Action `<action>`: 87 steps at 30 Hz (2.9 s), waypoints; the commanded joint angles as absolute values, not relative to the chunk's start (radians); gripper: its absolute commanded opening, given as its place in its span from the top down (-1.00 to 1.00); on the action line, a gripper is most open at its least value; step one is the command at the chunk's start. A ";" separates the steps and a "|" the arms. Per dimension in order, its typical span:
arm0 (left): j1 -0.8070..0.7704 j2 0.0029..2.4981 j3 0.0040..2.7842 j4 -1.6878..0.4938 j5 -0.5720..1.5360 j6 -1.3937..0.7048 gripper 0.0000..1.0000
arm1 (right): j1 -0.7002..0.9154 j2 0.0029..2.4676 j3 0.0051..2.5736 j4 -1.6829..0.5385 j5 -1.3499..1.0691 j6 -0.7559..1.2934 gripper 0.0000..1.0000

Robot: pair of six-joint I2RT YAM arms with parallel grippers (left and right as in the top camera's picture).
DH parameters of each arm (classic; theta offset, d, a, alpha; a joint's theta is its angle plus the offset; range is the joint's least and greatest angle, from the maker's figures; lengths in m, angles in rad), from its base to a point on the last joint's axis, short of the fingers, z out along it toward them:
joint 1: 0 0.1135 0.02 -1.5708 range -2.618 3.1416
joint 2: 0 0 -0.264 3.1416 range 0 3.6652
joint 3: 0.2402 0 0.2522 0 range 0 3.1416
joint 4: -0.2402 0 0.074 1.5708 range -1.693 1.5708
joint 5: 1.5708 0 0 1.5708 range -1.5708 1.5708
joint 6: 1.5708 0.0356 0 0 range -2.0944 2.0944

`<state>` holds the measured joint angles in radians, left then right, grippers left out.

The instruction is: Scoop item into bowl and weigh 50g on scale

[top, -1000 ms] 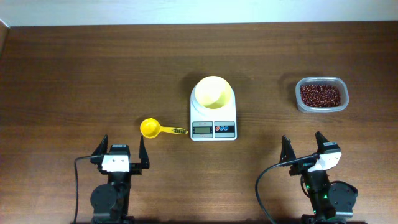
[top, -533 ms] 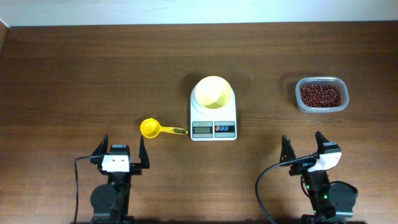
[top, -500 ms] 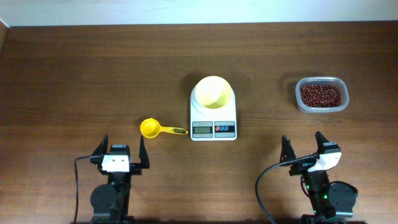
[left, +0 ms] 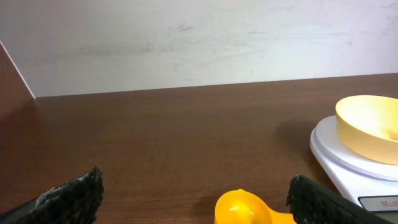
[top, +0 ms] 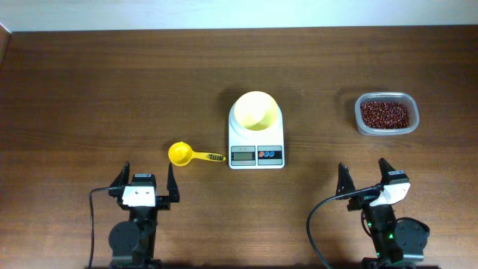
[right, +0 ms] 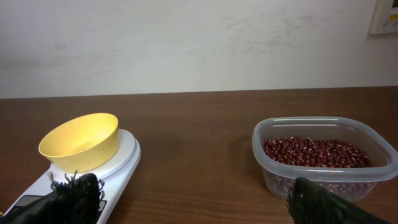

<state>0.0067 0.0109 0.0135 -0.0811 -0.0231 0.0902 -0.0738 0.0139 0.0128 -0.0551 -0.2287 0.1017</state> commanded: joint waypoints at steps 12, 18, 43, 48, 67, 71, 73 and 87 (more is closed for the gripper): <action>0.004 0.008 0.009 -0.084 -0.012 0.106 -0.97 | -0.066 0.003 0.006 -0.057 -0.224 0.101 -0.97; 0.004 0.008 0.009 -0.084 -0.011 0.106 -0.97 | -0.066 0.003 0.006 -0.057 -0.224 0.101 -0.97; 0.005 0.008 0.009 0.056 -0.011 0.106 -0.97 | -0.066 0.003 0.006 -0.057 -0.224 0.101 -0.97; 0.004 0.012 0.035 0.064 -0.015 0.098 -0.97 | -0.066 0.003 0.006 -0.057 -0.224 0.101 -0.97; 0.004 0.704 0.537 -0.039 0.018 0.076 -0.97 | -0.066 0.003 0.006 -0.057 -0.224 0.101 -0.97; 0.004 0.760 0.558 -0.040 0.050 0.075 -0.97 | -0.066 0.003 0.006 -0.057 -0.224 0.101 -0.98; 0.004 0.765 0.558 -0.048 0.050 0.070 -0.97 | -0.066 0.003 0.006 -0.057 -0.224 0.101 -0.97; 0.004 0.933 0.822 -0.445 0.201 -0.008 -0.97 | -0.066 0.003 0.006 -0.057 -0.224 0.101 -0.97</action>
<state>0.0067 0.8707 0.7513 -0.4404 0.0826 0.0029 -0.0738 0.0128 0.0128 -0.0547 -0.2283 0.1009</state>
